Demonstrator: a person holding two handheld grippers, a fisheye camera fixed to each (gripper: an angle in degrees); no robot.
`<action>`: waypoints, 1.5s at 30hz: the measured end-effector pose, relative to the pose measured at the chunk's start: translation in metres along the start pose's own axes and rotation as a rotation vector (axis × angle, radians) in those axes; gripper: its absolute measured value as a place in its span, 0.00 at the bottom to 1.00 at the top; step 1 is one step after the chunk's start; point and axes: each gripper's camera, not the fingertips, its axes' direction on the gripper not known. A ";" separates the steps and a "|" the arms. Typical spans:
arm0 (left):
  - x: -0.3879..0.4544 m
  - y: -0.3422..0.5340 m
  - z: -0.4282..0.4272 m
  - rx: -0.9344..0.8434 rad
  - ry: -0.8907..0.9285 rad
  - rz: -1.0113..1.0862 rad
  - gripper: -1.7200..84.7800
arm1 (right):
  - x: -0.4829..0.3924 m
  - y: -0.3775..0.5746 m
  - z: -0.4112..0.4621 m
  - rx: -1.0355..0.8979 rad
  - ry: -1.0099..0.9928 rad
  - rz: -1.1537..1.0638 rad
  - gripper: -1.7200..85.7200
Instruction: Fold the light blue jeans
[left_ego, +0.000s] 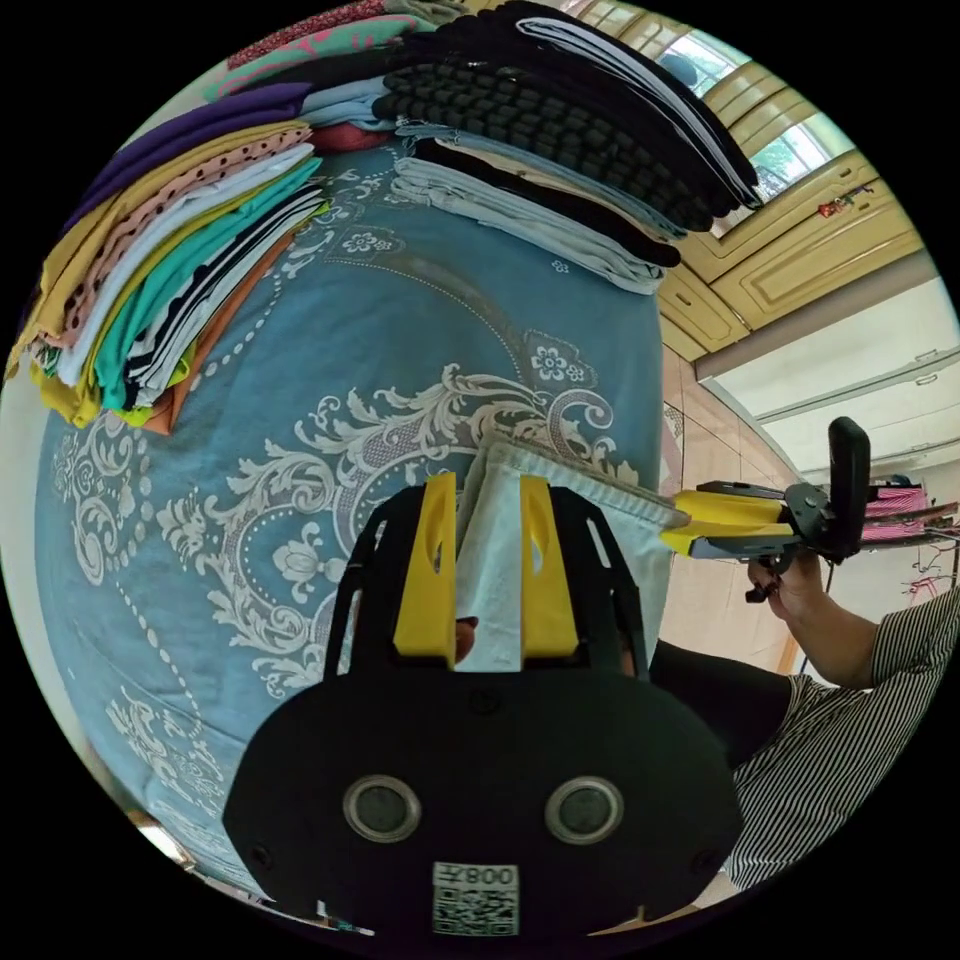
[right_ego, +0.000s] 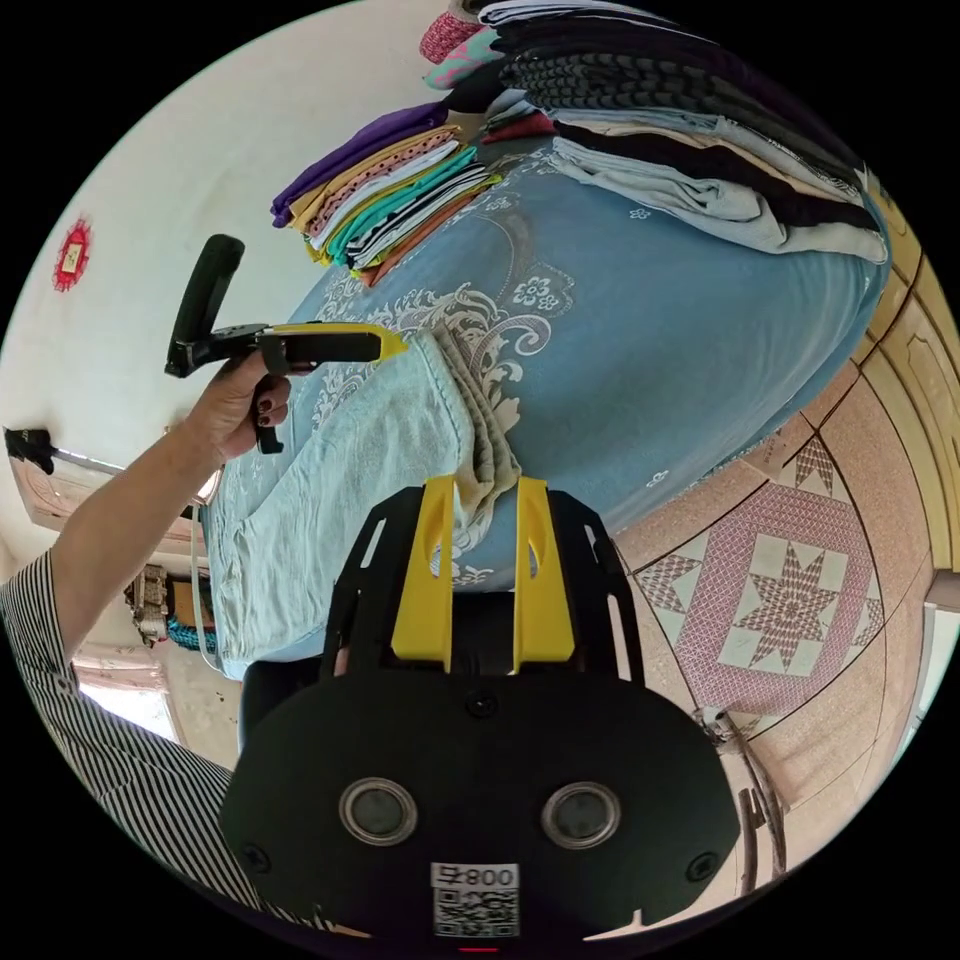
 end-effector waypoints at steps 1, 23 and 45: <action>-0.001 -0.007 0.002 -0.010 0.004 0.007 0.13 | 0.006 0.002 0.003 -0.010 -0.013 0.000 0.12; -0.013 -0.020 -0.058 -0.016 0.090 0.067 0.03 | 0.035 0.022 -0.038 0.065 -0.192 0.010 0.08; -0.066 0.365 -0.213 0.376 0.038 -0.004 0.04 | -0.295 0.055 -0.127 0.067 -0.395 -0.640 0.08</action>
